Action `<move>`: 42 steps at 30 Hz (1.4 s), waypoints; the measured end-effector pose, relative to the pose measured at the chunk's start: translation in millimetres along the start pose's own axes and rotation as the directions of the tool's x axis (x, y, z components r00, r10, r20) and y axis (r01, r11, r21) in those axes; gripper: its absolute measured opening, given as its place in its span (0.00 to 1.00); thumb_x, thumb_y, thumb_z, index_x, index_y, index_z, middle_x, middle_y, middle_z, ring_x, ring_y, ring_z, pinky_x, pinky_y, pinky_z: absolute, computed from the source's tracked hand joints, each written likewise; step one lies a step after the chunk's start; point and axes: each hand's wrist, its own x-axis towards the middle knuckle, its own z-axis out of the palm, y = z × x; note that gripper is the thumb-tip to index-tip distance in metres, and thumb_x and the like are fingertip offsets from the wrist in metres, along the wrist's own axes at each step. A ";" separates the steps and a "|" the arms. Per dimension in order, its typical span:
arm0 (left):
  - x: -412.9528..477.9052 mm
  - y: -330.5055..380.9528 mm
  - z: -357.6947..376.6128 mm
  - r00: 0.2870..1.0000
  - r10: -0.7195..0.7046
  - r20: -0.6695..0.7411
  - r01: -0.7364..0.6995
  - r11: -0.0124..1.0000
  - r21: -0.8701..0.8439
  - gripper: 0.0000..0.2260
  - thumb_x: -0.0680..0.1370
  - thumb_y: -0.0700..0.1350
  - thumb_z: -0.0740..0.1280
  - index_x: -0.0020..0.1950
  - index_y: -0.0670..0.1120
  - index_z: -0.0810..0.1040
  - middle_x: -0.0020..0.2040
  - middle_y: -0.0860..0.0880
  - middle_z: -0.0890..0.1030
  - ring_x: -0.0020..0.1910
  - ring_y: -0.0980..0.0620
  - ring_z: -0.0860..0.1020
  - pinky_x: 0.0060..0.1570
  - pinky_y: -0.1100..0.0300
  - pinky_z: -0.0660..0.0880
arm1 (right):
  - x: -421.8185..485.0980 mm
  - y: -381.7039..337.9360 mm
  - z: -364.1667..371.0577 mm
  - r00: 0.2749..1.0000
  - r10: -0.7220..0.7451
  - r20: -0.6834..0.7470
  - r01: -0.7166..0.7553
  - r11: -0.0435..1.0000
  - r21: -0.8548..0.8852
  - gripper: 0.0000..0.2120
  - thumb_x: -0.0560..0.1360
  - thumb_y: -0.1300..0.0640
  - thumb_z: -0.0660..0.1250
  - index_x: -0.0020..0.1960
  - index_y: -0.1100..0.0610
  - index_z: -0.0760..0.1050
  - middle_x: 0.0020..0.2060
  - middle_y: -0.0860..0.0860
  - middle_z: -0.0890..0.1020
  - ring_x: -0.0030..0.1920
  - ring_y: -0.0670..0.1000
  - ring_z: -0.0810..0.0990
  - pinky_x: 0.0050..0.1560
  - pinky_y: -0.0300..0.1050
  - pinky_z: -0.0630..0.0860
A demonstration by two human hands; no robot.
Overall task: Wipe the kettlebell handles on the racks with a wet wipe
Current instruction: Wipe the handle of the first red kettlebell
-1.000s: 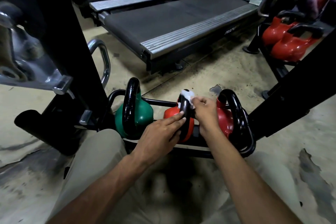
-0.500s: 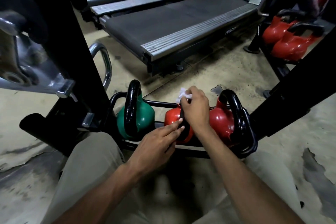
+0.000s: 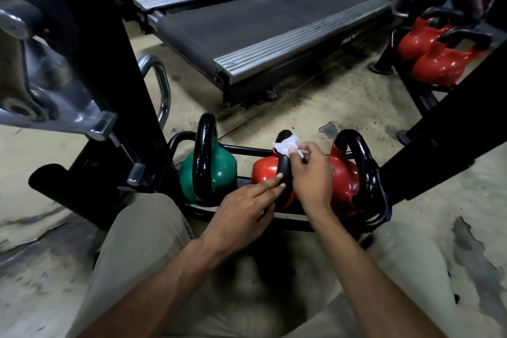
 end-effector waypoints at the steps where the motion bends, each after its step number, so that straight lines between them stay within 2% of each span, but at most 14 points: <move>1: -0.4 0.0 0.4 1.000 0.004 -0.003 -0.004 1.000 -0.006 0.19 0.81 0.44 0.66 0.73 0.48 0.77 0.77 0.55 0.72 0.67 0.53 0.79 0.60 0.53 0.79 | -2.7 5.8 6.8 0.984 0.177 0.025 -0.179 0.965 0.193 0.06 0.79 0.56 0.66 0.45 0.56 0.80 0.36 0.48 0.83 0.35 0.49 0.80 0.37 0.44 0.75; 4: -3.2 0.2 -1.1 1.000 0.015 0.005 -0.015 1.000 -0.009 0.19 0.80 0.43 0.67 0.72 0.48 0.77 0.77 0.55 0.71 0.67 0.53 0.79 0.60 0.53 0.79 | 5.4 2.9 21.9 0.719 0.575 0.391 -0.673 0.434 0.599 0.08 0.76 0.60 0.62 0.43 0.62 0.78 0.37 0.61 0.80 0.38 0.60 0.79 0.35 0.45 0.76; 6: -4.5 0.6 -2.2 1.000 0.019 0.011 -0.019 1.000 0.002 0.20 0.80 0.43 0.68 0.72 0.48 0.77 0.77 0.56 0.70 0.68 0.54 0.78 0.61 0.54 0.78 | 14.3 -4.9 15.0 0.521 0.552 0.652 -0.819 0.106 0.565 0.16 0.81 0.58 0.56 0.46 0.67 0.77 0.37 0.64 0.83 0.33 0.61 0.83 0.32 0.44 0.81; 8: -5.5 1.2 -2.6 1.000 0.017 0.019 -0.017 1.000 0.004 0.20 0.80 0.43 0.68 0.73 0.49 0.77 0.78 0.56 0.69 0.68 0.54 0.78 0.61 0.54 0.78 | 22.7 -12.6 5.8 0.456 0.491 0.742 -0.847 -0.017 0.531 0.17 0.83 0.58 0.52 0.51 0.67 0.76 0.37 0.62 0.85 0.30 0.59 0.84 0.33 0.44 0.81; 11: -5.9 0.8 -3.7 0.999 0.010 0.037 -0.010 1.000 0.004 0.21 0.80 0.44 0.67 0.73 0.48 0.76 0.79 0.56 0.68 0.67 0.52 0.79 0.61 0.53 0.79 | 18.2 -24.7 4.4 0.542 0.529 0.653 -0.790 0.054 0.611 0.12 0.82 0.59 0.54 0.51 0.63 0.74 0.34 0.59 0.85 0.30 0.56 0.83 0.34 0.45 0.81; 13: -5.5 -0.5 -3.7 0.998 0.008 0.056 -0.008 1.000 0.009 0.22 0.79 0.44 0.67 0.74 0.48 0.75 0.79 0.56 0.68 0.67 0.52 0.79 0.61 0.53 0.79 | 8.0 -23.6 10.3 0.781 0.553 0.291 -0.589 0.496 0.638 0.06 0.79 0.61 0.62 0.44 0.58 0.74 0.30 0.51 0.83 0.30 0.50 0.81 0.35 0.45 0.79; 15: -4.5 -0.4 -4.4 0.998 0.009 0.062 -0.010 1.000 0.010 0.23 0.77 0.44 0.67 0.73 0.48 0.76 0.78 0.55 0.69 0.67 0.51 0.79 0.61 0.53 0.79 | 2.2 -19.0 10.6 0.982 0.189 -0.016 -0.182 0.960 0.211 0.02 0.77 0.60 0.67 0.46 0.55 0.76 0.39 0.48 0.81 0.39 0.48 0.78 0.43 0.46 0.76; 16: -4.0 0.7 -5.1 0.998 0.010 0.059 -0.011 1.000 0.013 0.23 0.77 0.44 0.66 0.73 0.48 0.76 0.77 0.53 0.71 0.66 0.50 0.79 0.60 0.54 0.79 | 2.2 -17.2 10.0 1.000 -0.031 0.001 0.031 0.999 -0.045 0.02 0.77 0.59 0.68 0.50 0.56 0.77 0.46 0.49 0.79 0.44 0.48 0.77 0.45 0.46 0.75; 22: -4.6 4.4 -7.5 0.998 0.026 0.055 -0.029 0.998 0.053 0.21 0.74 0.42 0.70 0.67 0.45 0.79 0.70 0.46 0.79 0.61 0.47 0.81 0.56 0.54 0.81 | 24.2 -40.9 12.2 0.778 -0.316 0.544 0.626 0.469 -0.623 0.13 0.79 0.57 0.64 0.61 0.59 0.78 0.61 0.54 0.78 0.64 0.56 0.73 0.55 0.50 0.76; 26: -3.3 4.1 -6.1 0.999 0.022 0.048 -0.025 0.998 0.050 0.20 0.75 0.46 0.64 0.66 0.45 0.79 0.70 0.46 0.79 0.59 0.44 0.83 0.52 0.51 0.83 | 13.5 -39.8 -1.0 0.777 -0.396 0.490 0.629 0.514 -0.583 0.10 0.80 0.56 0.64 0.54 0.58 0.81 0.54 0.52 0.81 0.57 0.54 0.76 0.51 0.49 0.76; 29: -1.7 4.9 -5.0 0.999 0.009 0.034 -0.008 1.000 -0.005 0.22 0.75 0.46 0.63 0.69 0.47 0.77 0.73 0.49 0.76 0.60 0.45 0.82 0.52 0.50 0.82 | -13.7 -21.3 -6.2 0.884 -0.436 0.169 0.466 0.789 -0.400 0.06 0.79 0.56 0.67 0.51 0.57 0.81 0.49 0.50 0.82 0.51 0.51 0.78 0.46 0.46 0.78; 33: -0.8 3.8 -3.1 0.999 -0.039 0.027 0.041 0.997 -0.066 0.23 0.77 0.48 0.63 0.72 0.48 0.77 0.76 0.55 0.72 0.63 0.49 0.82 0.54 0.49 0.82 | -25.9 -3.6 5.0 0.984 0.035 -0.175 -0.020 0.996 0.089 0.04 0.76 0.59 0.71 0.42 0.54 0.80 0.39 0.45 0.84 0.39 0.45 0.81 0.44 0.41 0.77; 37: -2.5 5.1 -3.9 1.000 -0.024 -0.003 0.024 0.997 -0.074 0.20 0.80 0.49 0.64 0.71 0.48 0.78 0.76 0.55 0.73 0.63 0.52 0.82 0.55 0.50 0.82 | -5.4 -1.9 12.8 0.799 0.587 0.129 -0.547 0.623 0.559 0.09 0.78 0.65 0.66 0.41 0.56 0.78 0.35 0.50 0.83 0.32 0.47 0.80 0.34 0.41 0.75; 42: -1.9 4.3 -3.8 0.999 -0.030 0.014 0.031 0.996 -0.084 0.19 0.80 0.50 0.65 0.72 0.49 0.78 0.77 0.57 0.71 0.64 0.53 0.81 0.57 0.51 0.81 | 18.7 -6.9 4.3 0.444 0.557 0.702 -0.860 0.046 0.508 0.16 0.80 0.62 0.54 0.46 0.67 0.78 0.36 0.63 0.84 0.31 0.60 0.85 0.31 0.48 0.83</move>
